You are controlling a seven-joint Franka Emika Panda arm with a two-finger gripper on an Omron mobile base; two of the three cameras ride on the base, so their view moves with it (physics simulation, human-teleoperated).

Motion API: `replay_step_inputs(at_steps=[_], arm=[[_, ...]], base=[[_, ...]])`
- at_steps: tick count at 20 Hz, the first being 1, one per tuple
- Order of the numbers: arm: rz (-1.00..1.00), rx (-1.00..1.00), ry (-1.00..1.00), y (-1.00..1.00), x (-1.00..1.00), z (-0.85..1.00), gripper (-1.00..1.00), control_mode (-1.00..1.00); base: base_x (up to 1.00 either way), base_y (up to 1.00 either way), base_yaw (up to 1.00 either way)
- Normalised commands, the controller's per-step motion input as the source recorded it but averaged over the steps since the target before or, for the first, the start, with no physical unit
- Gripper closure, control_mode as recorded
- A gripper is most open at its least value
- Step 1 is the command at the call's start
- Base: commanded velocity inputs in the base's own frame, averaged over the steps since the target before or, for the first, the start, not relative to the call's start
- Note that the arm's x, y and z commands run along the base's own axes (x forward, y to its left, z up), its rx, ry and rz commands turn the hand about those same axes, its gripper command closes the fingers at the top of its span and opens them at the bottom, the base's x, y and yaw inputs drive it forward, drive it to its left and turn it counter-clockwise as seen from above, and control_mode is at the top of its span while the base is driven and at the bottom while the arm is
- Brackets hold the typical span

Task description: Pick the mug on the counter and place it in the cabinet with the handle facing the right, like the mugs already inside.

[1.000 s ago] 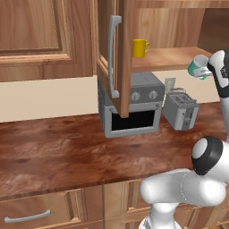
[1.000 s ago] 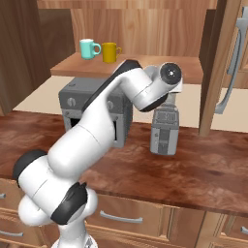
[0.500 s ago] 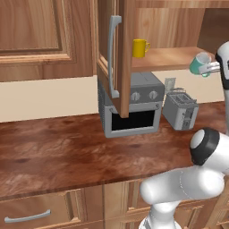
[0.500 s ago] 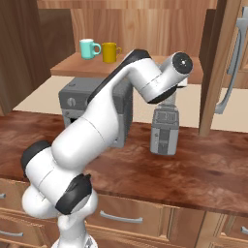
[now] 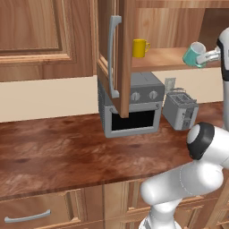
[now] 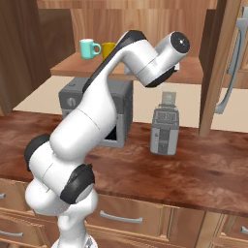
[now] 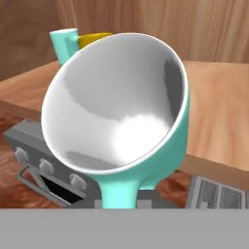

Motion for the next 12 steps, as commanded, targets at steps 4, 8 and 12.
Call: replay_step_inputs(at_steps=[4,8,12], arm=[[0.06,0.00,-0.04,0.45,0.00,0.21,1.00,-1.00],[0.08,0.00,-0.01,0.28,0.00,0.06,1.00,-1.00],[0.08,0.00,0.00,0.22,0.00,0.00,1.00,-1.00]], base=[[0.00,0.00,0.00],[0.00,0.00,0.00],[0.00,0.00,0.00]])
